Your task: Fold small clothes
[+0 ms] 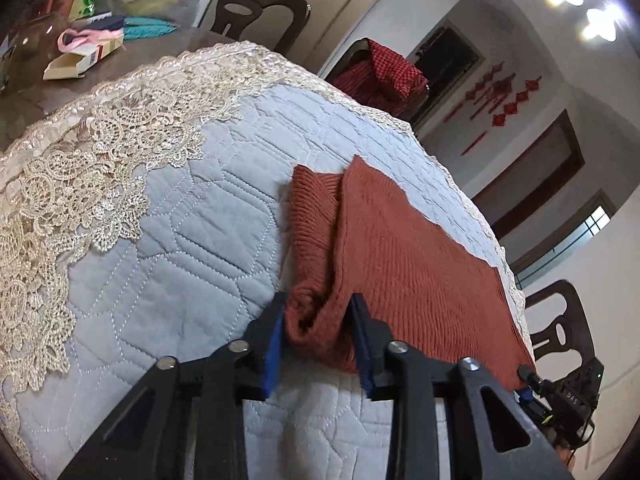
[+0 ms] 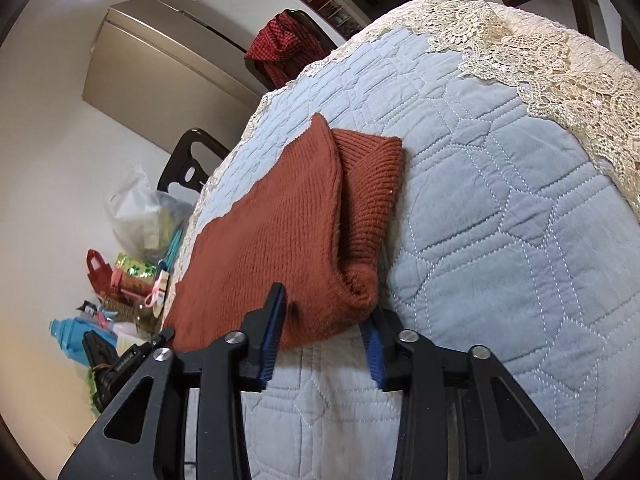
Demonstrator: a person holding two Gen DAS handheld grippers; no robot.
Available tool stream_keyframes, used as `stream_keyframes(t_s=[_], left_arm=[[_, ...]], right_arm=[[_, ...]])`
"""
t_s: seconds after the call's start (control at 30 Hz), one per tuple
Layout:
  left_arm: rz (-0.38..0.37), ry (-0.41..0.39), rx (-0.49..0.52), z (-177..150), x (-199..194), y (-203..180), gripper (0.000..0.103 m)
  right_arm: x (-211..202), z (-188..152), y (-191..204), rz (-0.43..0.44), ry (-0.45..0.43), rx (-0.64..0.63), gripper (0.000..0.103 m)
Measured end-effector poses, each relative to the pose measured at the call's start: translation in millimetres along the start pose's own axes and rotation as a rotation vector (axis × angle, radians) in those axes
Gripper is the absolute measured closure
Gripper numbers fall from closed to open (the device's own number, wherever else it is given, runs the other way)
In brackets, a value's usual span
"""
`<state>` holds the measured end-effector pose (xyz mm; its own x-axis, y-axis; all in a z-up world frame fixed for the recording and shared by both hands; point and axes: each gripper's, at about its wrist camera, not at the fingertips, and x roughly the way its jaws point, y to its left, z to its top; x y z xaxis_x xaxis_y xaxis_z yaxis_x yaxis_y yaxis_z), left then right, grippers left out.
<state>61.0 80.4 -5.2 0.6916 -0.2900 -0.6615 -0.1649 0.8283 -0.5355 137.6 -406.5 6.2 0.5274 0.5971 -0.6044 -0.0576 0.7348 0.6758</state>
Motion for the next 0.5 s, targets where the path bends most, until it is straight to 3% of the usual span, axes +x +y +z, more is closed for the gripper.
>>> stream_keyframes(t_s=[0.1,0.2,0.5], left_arm=[[0.004,0.013,-0.005,3.0,2.7,-1.3,0.082],[0.01,0.018,0.009,5.5,2.9,-4.2,0.086],[-0.018,0.01,0.044,-4.6,-31.6,-9.4,0.087]], right_arm=[[3.0,2.4,-3.0,-0.005,0.001,0.018,0.083],[2.2,3.4,-5.9,0.007,-0.004,0.036,0.088],[-28.7,-6.6,4.5,0.046,-0.031,0.019,0.09]])
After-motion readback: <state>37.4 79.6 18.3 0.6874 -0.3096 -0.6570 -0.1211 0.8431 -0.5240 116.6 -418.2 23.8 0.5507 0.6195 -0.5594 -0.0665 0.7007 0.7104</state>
